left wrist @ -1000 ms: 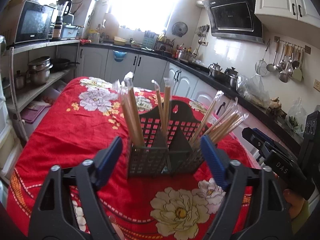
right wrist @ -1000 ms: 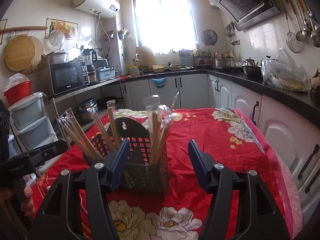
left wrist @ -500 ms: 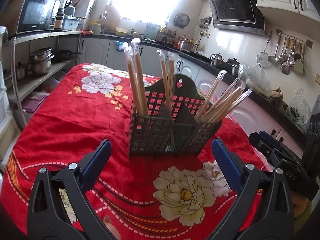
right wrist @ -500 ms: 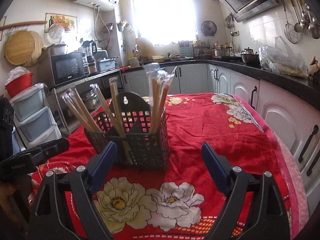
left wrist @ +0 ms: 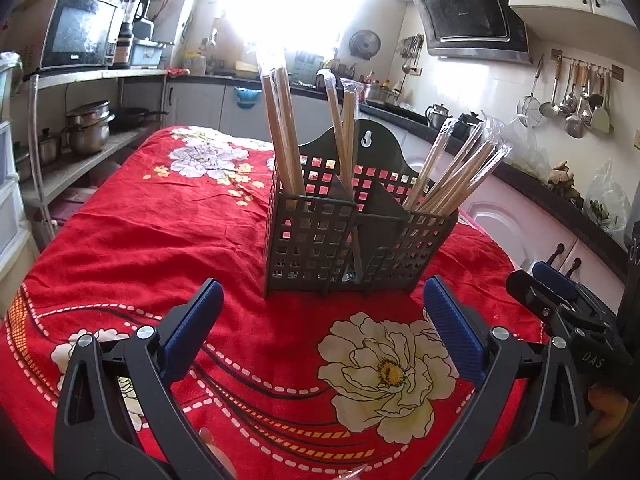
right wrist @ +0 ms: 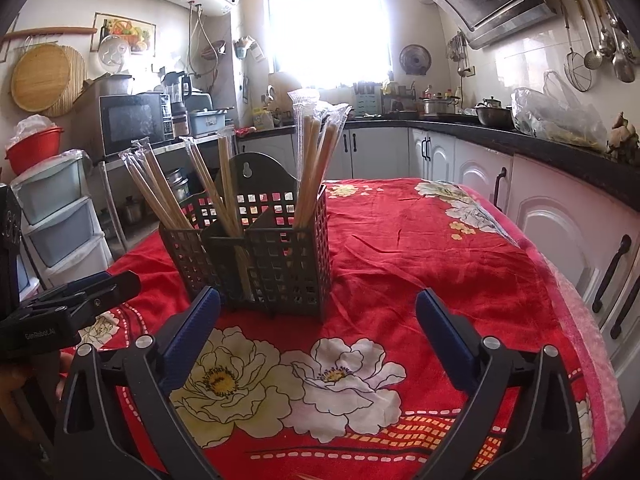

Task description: Organize utensils

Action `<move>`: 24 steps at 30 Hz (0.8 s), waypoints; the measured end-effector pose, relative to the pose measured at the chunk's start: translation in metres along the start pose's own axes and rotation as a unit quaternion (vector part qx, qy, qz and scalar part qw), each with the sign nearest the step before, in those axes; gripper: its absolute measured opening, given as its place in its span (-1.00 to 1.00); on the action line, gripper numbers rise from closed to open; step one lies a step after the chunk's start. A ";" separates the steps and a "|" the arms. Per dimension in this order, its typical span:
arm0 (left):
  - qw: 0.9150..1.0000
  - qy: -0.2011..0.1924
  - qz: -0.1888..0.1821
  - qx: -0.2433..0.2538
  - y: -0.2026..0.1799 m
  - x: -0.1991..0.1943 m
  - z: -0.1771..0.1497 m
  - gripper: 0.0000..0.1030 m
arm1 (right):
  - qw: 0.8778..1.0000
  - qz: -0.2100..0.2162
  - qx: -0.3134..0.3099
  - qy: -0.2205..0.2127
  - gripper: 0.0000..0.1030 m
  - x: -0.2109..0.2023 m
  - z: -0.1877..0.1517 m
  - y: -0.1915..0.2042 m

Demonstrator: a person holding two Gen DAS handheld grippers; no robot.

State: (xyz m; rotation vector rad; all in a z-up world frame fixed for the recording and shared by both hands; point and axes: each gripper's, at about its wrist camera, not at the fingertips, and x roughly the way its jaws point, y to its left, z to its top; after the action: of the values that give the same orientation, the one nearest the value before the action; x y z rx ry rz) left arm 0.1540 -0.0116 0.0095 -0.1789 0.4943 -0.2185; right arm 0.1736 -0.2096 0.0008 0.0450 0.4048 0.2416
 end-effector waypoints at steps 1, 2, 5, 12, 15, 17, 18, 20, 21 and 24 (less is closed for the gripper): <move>1.000 -0.003 0.002 0.002 -0.001 0.000 -0.001 0.79 | 1.000 0.000 0.001 -0.002 0.87 0.000 -0.002 0.000; 1.000 -0.007 0.003 0.003 -0.001 -0.001 -0.002 0.79 | 1.000 -0.001 0.001 -0.004 0.87 0.000 -0.003 0.000; 1.000 -0.019 0.004 0.009 -0.003 -0.002 -0.003 0.79 | 1.000 -0.004 0.001 -0.018 0.87 -0.003 -0.007 -0.001; 0.998 -0.050 0.008 0.024 -0.007 -0.007 -0.007 0.79 | 0.998 -0.004 0.011 -0.056 0.87 -0.014 -0.013 -0.003; 0.998 -0.060 0.010 0.027 -0.008 -0.009 -0.009 0.79 | 0.998 -0.005 0.016 -0.068 0.87 -0.018 -0.014 -0.005; 0.997 -0.068 0.012 0.028 -0.008 -0.011 -0.010 0.79 | 0.997 -0.007 0.020 -0.070 0.87 -0.019 -0.014 -0.006; 0.997 -0.070 0.012 0.029 -0.008 -0.011 -0.010 0.79 | 0.997 -0.007 0.021 -0.070 0.87 -0.019 -0.014 -0.006; 0.997 -0.075 0.011 0.030 -0.008 -0.012 -0.010 0.79 | 0.997 -0.007 0.024 -0.068 0.87 -0.018 -0.014 -0.007; 0.997 -0.076 0.011 0.030 -0.008 -0.013 -0.011 0.79 | 0.997 -0.007 0.025 -0.067 0.87 -0.018 -0.015 -0.007; 0.997 -0.076 0.013 0.031 -0.008 -0.012 -0.011 0.79 | 0.997 -0.010 0.029 -0.067 0.87 -0.019 -0.016 -0.009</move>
State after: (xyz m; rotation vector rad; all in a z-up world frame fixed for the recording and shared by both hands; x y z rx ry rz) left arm 0.1370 -0.0177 0.0075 -0.1268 0.3373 -0.1923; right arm 0.1528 -0.2225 -0.0072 0.1126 0.2782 0.2054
